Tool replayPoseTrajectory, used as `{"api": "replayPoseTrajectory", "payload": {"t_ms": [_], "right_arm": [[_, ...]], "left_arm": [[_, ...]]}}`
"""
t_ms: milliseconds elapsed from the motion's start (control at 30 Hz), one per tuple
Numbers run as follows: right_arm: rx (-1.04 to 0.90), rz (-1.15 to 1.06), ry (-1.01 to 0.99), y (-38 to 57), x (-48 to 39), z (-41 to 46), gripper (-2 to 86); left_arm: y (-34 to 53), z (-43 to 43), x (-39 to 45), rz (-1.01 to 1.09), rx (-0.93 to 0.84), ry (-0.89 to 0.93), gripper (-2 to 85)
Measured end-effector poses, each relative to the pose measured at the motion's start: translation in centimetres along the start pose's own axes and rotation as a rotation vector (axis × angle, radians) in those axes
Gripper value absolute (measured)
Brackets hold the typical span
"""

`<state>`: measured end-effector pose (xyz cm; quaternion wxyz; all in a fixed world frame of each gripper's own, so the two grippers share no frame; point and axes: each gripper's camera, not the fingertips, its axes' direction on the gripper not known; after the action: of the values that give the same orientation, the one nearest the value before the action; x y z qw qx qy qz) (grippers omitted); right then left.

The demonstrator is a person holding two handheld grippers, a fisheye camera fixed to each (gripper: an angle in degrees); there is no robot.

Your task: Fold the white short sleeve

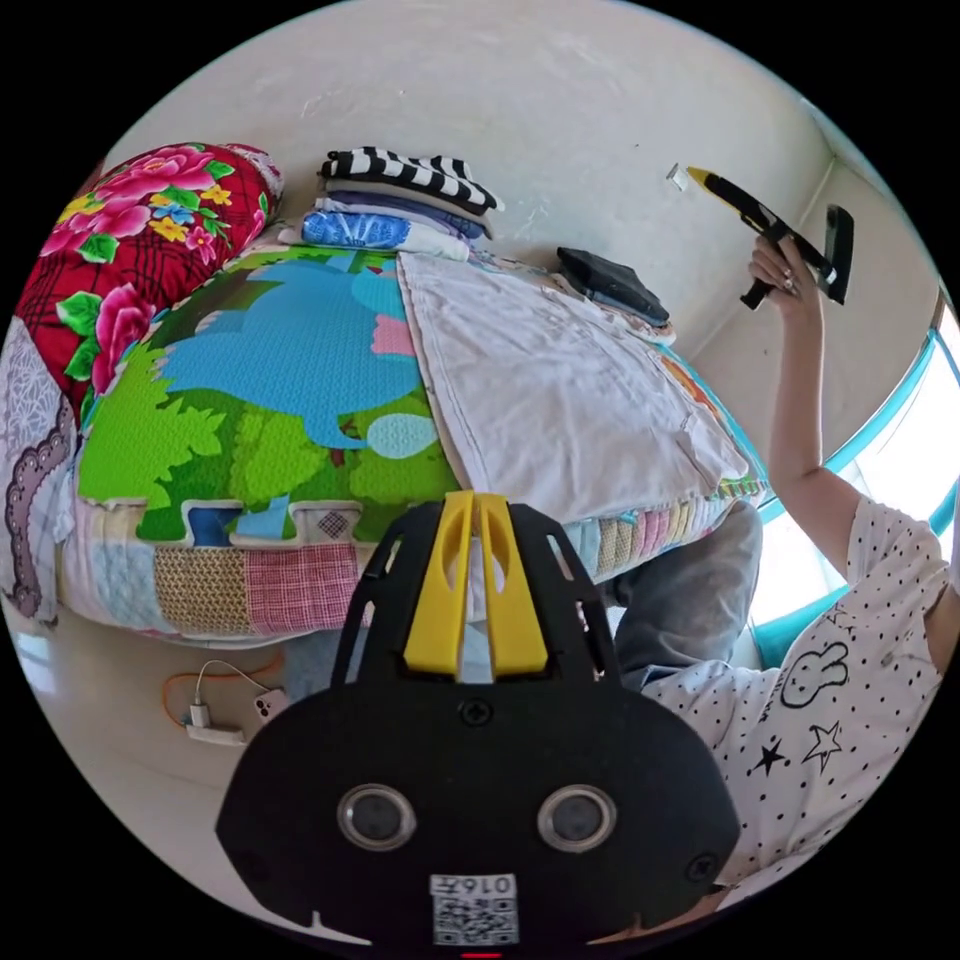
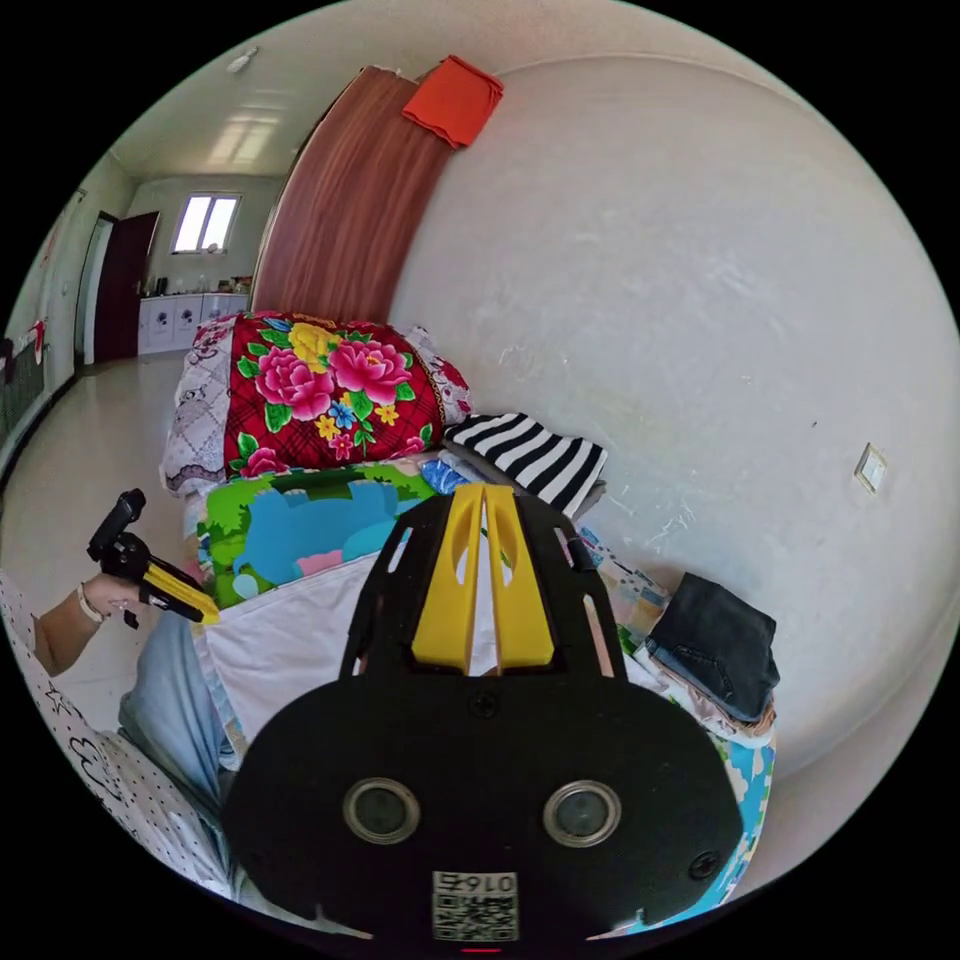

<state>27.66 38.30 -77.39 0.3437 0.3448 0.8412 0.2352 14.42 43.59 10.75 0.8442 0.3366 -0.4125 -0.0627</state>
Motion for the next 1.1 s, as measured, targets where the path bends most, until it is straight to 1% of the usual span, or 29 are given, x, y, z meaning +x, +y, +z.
{"api": "replayPoseTrajectory", "payload": {"t_ms": [100,200,267,300,367,400,433,467,500,567,600,633,667,700,767,833,867,967,1033,1100], "right_arm": [[-0.068,0.006,-0.024,-0.8,-1.7,3.8,-0.2],[-0.148,0.012,-0.099,-1.7,-3.4,9.6,-0.1],[-0.226,0.002,-0.131,-2.5,-5.2,15.8,0.3],[-0.243,0.004,-0.127,-2.8,-5.6,17.5,0.5],[-0.311,0.001,-0.093,-4.1,-7.3,25.0,1.0],[-0.326,0.012,-0.079,-4.5,-7.6,27.0,1.1],[-0.354,0.045,-0.062,-5.5,-8.0,31.1,1.3],[-0.387,0.076,-0.069,-6.6,-8.4,35.3,1.6],[-0.407,0.09,-0.084,-7.1,-8.6,37.5,1.7],[-0.506,0.15,-0.148,-8.4,-9.5,46.1,2.4],[-0.539,0.167,-0.162,-8.5,-9.8,48.3,2.6],[-0.601,0.186,-0.183,-8.5,-10.5,52.6,3.3],[-0.651,0.216,-0.174,-8.3,-11.2,56.5,4.2],[-0.671,0.229,-0.164,-8.1,-11.5,58.3,4.8],[-0.672,0.311,-0.049,-7.6,-12.0,63.7,6.3],[-0.668,0.316,0.026,-7.2,-12.5,66.8,6.2],[-0.697,0.312,0.056,-6.8,-12.8,68.9,5.9],[-0.783,0.317,0.049,-5.3,-13.8,73.1,4.9],[-0.78,0.318,0.042,-4.7,-14.5,74.3,3.4],[-0.778,0.27,0.06,-4.4,-15.5,75.2,1.9]], "left_arm": [[0.4,-3.3,0.9,0.0,0.059,0.027,-0.8],[0.6,-6.2,2.3,0.036,0.091,0.019,-0.9],[0.6,-7.8,3.1,0.051,0.107,0.015,-0.9],[0.7,-9.0,3.5,0.057,0.123,0.02,-0.9],[1.1,-10.8,3.9,0.06,0.162,0.044,-1.0],[1.4,-11.8,4.2,0.065,0.189,0.061,-1.0],[1.6,-12.2,4.3,0.064,0.201,0.068,-1.0],[1.8,-13.1,4.6,0.065,0.222,0.078,-1.0],[2.0,-13.8,4.7,0.067,0.238,0.088,-1.0],[2.2,-14.8,4.9,0.072,0.253,0.097,-1.0],[2.3,-15.4,4.9,0.079,0.258,0.103,-1.0],[2.3,-15.6,4.9,0.081,0.26,0.108,-1.0],[2.4,-16.2,4.9,0.088,0.265,0.118,-1.0],[2.4,-16.8,4.8,0.095,0.27,0.132,-1.0],[2.3,-17.7,4.7,0.108,0.274,0.148,-1.0],[2.1,-18.5,4.7,0.121,0.279,0.162,-1.0],[2.0,-18.9,4.7,0.129,0.284,0.177,-1.0],[1.6,-20.2,4.7,0.142,0.3,0.202,-1.0],[1.5,-20.8,4.8,0.144,0.312,0.213,-1.0],[1.2,-21.7,4.9,0.143,0.33,0.224,-1.0]]}}
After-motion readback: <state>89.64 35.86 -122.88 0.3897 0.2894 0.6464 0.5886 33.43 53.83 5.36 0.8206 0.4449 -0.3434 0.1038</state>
